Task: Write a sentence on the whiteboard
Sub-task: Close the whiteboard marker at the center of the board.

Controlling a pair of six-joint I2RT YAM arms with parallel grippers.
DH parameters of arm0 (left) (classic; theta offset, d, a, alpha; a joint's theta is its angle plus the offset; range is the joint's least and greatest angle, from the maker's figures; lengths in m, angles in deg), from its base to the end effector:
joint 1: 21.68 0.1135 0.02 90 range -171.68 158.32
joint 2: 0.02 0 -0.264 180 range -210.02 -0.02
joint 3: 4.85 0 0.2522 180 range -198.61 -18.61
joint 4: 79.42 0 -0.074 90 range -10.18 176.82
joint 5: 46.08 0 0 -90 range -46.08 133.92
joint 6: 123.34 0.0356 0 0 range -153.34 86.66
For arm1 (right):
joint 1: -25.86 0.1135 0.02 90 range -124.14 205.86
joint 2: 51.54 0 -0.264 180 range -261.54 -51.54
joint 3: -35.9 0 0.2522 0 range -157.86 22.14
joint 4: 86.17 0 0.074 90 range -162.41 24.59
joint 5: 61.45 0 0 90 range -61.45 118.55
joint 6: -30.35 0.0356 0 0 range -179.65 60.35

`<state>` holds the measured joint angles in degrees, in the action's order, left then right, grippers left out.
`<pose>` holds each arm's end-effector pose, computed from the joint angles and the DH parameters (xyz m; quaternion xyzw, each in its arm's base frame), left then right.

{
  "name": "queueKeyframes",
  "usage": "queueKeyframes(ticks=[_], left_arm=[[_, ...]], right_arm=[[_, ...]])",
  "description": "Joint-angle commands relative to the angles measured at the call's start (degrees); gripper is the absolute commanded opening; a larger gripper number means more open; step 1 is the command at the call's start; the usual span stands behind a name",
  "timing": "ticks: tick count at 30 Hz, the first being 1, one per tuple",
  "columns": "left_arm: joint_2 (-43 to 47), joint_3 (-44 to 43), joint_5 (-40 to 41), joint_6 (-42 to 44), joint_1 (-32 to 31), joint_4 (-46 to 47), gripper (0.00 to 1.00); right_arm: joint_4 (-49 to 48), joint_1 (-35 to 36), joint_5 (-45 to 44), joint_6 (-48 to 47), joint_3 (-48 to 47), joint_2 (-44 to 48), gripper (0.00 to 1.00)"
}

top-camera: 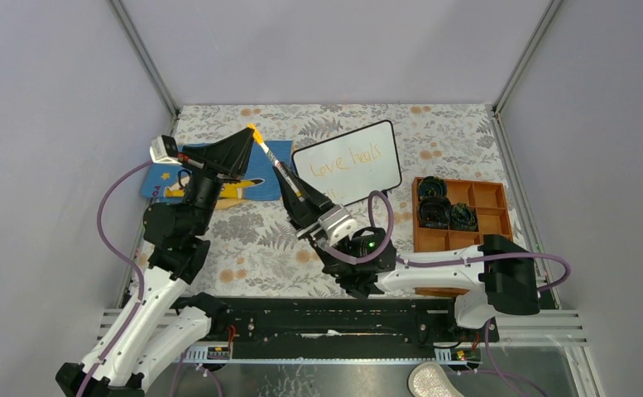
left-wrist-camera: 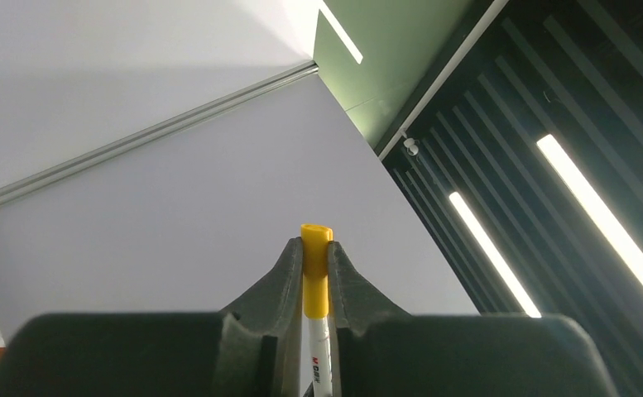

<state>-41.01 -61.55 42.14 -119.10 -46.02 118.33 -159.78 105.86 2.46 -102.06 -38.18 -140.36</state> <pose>0.1407 -0.0649 0.4154 -0.2301 0.4141 -0.7260 0.4984 0.0698 0.3058 0.4040 -0.1243 0.3165 0.2450 0.9079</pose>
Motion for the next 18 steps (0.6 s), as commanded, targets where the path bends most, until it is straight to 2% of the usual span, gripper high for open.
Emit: queueKeyframes(ticks=[1, 18], left_arm=[[1.21, -0.13, -2.3, 1.6, -0.54, -1.0, 0.0], [0.92, -0.79, -4.06, 2.73, -0.79, -0.94, 0.0]], right_arm=[[-7.93, -0.38, -2.51, -3.11, -3.82, -0.53, 0.0], [-8.63, -0.38, -1.57, -2.76, -4.77, -1.89, 0.0]])
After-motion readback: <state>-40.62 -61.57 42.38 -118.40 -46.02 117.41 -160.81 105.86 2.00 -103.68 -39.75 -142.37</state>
